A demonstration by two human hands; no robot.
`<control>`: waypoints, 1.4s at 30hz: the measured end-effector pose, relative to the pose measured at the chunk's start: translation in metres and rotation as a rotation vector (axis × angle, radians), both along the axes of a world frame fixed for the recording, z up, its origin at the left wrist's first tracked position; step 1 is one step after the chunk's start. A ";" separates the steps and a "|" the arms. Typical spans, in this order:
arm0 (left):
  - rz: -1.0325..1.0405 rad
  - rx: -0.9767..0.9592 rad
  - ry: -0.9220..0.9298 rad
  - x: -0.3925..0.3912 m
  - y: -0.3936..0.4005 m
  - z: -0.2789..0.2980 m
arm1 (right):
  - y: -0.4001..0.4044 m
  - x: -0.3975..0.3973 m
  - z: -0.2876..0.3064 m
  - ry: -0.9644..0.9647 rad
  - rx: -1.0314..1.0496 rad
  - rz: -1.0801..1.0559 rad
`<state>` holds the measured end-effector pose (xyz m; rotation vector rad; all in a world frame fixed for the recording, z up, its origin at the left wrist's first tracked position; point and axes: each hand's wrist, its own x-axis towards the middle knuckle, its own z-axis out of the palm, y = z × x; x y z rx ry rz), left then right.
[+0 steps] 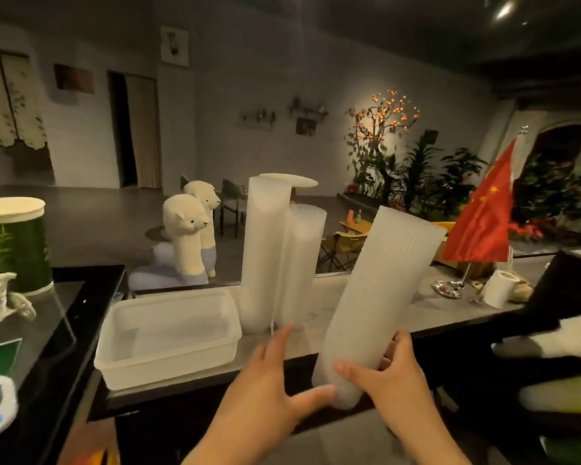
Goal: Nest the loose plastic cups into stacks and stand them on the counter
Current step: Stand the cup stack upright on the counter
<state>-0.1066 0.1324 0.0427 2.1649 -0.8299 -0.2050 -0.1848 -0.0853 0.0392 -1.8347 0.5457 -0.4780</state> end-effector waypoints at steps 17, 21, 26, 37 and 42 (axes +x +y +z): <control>0.453 -0.129 0.103 0.022 0.011 0.011 | -0.061 0.142 -0.017 0.052 -0.200 -0.065; 0.591 -0.166 0.144 0.018 0.013 0.009 | -0.079 0.162 -0.035 0.109 -0.151 0.000; 0.691 -0.164 0.094 0.024 -0.005 0.016 | -0.087 0.166 -0.050 0.098 -0.135 0.075; 0.626 -0.238 0.133 0.151 -0.077 0.047 | -0.103 0.119 -0.063 -0.046 0.196 -0.040; 0.546 -0.297 0.151 0.177 -0.088 0.044 | -0.119 0.101 -0.050 -0.061 0.223 -0.035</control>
